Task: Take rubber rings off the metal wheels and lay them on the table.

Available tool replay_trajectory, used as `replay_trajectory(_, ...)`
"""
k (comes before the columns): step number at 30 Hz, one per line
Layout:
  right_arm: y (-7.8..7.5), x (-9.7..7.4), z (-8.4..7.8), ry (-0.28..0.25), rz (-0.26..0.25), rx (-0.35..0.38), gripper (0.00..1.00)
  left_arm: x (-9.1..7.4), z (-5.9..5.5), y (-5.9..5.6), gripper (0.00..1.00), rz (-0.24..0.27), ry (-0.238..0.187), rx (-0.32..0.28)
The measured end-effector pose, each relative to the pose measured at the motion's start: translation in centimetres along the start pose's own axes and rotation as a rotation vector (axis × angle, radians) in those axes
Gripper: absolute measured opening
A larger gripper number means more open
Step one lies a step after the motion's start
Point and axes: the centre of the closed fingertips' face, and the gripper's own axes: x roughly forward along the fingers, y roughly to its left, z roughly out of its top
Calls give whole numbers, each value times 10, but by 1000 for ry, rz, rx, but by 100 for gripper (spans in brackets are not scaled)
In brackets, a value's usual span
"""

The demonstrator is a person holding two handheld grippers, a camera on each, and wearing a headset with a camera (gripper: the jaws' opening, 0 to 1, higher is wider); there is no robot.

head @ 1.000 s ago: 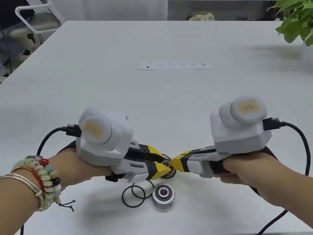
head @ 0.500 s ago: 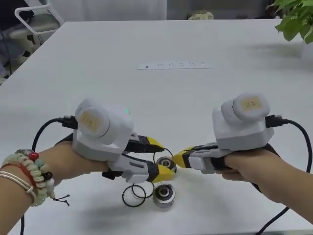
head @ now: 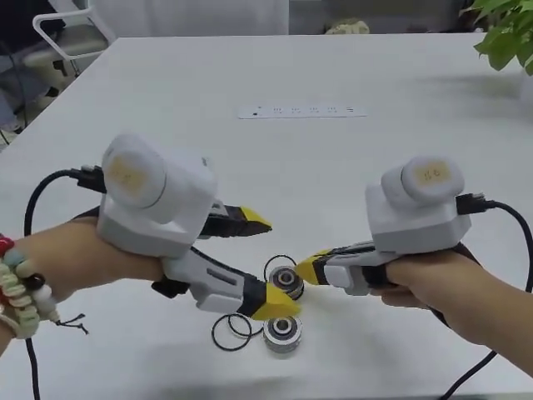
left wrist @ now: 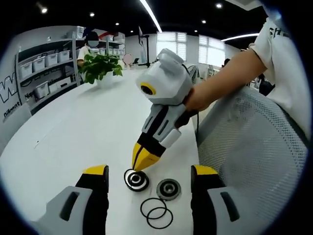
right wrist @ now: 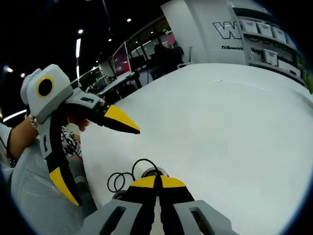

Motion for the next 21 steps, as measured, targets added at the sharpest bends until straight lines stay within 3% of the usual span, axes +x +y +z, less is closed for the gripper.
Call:
replay_trajectory(10,3,-1,-3,11,21,9,0,-28,15,-21,79,-11,-22,37)
replay_trajectory(16,6,-1,0,4,34,12,0,-51,14,-21,84,36,-34,41)
replay_trajectory(21,9,-1,1,-1,48,16,0,-72,3,-18,85,97,-16,38)
